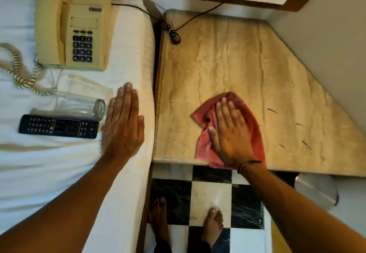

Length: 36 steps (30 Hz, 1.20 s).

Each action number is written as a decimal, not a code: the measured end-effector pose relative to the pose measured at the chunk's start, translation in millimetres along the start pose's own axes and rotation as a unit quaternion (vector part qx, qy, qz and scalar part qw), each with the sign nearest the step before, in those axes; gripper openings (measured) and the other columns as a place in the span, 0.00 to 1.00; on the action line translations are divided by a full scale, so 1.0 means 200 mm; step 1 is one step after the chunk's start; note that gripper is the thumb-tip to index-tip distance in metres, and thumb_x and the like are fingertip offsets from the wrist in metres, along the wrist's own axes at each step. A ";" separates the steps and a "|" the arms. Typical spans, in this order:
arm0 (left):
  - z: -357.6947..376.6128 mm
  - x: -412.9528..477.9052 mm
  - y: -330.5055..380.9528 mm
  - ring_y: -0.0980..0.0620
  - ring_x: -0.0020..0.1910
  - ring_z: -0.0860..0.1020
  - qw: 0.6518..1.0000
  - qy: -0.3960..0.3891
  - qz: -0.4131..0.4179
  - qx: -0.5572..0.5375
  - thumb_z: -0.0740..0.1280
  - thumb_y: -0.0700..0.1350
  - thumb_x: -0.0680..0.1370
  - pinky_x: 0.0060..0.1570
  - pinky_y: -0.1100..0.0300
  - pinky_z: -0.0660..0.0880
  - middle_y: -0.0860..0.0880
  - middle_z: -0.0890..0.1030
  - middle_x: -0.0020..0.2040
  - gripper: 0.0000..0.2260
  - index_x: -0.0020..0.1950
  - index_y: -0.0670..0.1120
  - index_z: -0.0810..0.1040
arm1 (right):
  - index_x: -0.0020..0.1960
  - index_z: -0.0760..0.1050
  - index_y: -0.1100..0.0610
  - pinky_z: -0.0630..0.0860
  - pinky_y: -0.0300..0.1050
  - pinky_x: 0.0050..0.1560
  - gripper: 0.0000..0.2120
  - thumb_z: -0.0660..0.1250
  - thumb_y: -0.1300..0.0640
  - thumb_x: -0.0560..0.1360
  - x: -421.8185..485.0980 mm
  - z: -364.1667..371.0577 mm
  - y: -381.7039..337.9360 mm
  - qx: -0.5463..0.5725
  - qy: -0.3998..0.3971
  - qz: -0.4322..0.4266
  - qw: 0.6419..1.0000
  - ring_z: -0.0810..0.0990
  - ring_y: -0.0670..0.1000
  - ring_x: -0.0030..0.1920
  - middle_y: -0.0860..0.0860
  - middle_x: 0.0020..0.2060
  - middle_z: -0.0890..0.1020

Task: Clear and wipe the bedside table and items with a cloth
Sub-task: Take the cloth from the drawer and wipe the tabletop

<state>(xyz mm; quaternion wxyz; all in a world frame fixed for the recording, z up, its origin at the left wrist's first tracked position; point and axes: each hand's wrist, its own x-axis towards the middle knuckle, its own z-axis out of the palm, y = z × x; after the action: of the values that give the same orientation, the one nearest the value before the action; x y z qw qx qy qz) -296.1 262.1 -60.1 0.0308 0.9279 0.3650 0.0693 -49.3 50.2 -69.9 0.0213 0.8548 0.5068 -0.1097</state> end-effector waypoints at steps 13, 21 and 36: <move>-0.01 0.11 0.27 0.38 0.91 0.53 1.000 -0.010 0.012 0.019 0.49 0.50 0.90 0.89 0.40 0.55 0.36 0.53 0.91 0.30 0.90 0.37 0.53 | 0.88 0.50 0.56 0.53 0.61 0.87 0.35 0.48 0.38 0.88 -0.19 0.07 -0.01 0.026 0.053 0.024 0.998 0.46 0.58 0.89 0.56 0.88 0.48; 0.27 0.25 0.54 0.39 0.91 0.52 0.998 -0.050 0.029 -0.017 0.51 0.51 0.90 0.89 0.41 0.54 0.37 0.52 0.91 0.31 0.90 0.38 0.52 | 0.88 0.50 0.55 0.49 0.65 0.87 0.35 0.43 0.39 0.86 0.48 -0.09 0.30 0.056 0.109 0.226 0.966 0.49 0.63 0.88 0.60 0.88 0.51; 0.24 0.25 0.54 0.40 0.91 0.51 0.996 -0.064 0.063 0.004 0.49 0.56 0.91 0.88 0.39 0.56 0.37 0.51 0.91 0.32 0.90 0.38 0.51 | 0.88 0.51 0.45 0.50 0.66 0.86 0.29 0.44 0.42 0.88 0.31 -0.11 0.52 0.053 0.085 0.215 0.971 0.48 0.62 0.88 0.56 0.88 0.50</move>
<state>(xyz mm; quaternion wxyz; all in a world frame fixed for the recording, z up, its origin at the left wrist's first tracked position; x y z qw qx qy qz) -180.0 217.0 -90.7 0.0459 0.9516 0.3036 0.0098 73.7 57.3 -68.6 -0.0437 0.9499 0.3044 -0.0560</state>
